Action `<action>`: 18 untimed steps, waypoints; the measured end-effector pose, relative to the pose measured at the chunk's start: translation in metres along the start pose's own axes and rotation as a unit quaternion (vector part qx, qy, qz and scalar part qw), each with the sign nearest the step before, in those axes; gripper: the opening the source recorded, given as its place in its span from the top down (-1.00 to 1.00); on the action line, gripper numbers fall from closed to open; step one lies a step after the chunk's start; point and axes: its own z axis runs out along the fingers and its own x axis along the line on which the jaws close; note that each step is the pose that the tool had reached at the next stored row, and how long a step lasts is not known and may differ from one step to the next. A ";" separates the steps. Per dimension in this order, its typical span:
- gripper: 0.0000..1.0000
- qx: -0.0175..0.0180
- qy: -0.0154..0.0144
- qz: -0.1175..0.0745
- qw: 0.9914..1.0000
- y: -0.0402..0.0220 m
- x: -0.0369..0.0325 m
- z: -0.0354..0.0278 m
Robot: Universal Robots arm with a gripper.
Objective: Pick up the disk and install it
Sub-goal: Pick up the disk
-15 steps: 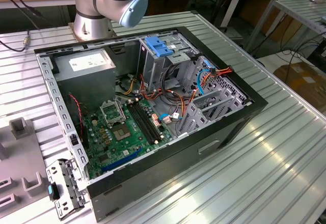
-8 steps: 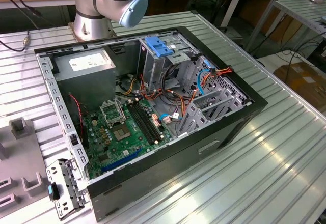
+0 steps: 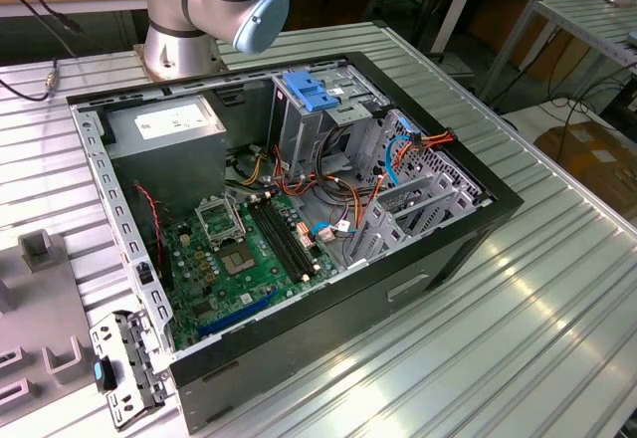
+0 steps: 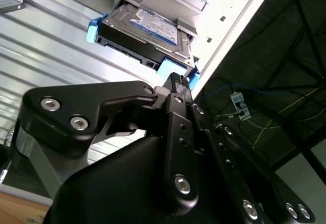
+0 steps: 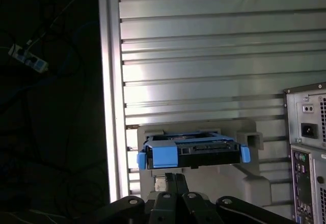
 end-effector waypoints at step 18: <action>0.79 -0.001 0.001 -0.031 1.000 0.0000 0.0000 0.0000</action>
